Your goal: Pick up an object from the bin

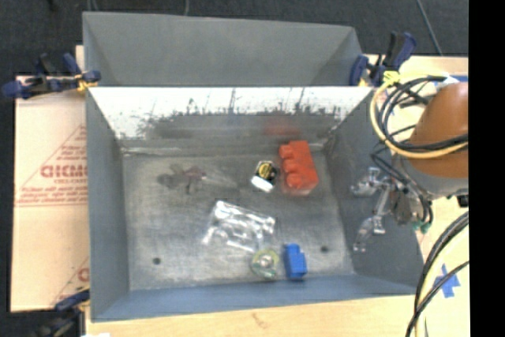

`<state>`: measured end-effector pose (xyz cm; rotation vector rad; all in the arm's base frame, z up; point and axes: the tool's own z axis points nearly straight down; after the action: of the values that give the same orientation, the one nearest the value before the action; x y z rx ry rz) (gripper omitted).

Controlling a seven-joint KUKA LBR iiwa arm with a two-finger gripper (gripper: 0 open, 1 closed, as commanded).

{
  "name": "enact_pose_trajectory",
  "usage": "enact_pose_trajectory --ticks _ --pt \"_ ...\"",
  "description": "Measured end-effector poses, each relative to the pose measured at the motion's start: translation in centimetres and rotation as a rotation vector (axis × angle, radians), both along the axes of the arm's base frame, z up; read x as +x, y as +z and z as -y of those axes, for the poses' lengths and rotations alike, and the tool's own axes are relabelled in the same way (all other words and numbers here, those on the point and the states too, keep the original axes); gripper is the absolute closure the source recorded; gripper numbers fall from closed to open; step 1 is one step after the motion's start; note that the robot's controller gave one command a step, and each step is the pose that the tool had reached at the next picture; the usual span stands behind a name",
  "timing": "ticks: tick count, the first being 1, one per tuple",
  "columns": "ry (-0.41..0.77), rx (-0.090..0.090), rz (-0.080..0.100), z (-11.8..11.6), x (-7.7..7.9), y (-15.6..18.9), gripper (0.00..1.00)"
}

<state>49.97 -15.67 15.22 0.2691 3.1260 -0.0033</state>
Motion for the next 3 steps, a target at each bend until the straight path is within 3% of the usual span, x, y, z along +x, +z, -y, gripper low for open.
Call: enact_pose_trajectory --ticks 1,2,3 --pt "0.018 0.004 0.004 -5.8 1.4 1.4 0.0" --pt "0.28 0.001 0.003 -9.7 12.5 -4.3 0.0" --pt "0.257 0.002 0.002 -9.8 15.3 -7.9 0.0"
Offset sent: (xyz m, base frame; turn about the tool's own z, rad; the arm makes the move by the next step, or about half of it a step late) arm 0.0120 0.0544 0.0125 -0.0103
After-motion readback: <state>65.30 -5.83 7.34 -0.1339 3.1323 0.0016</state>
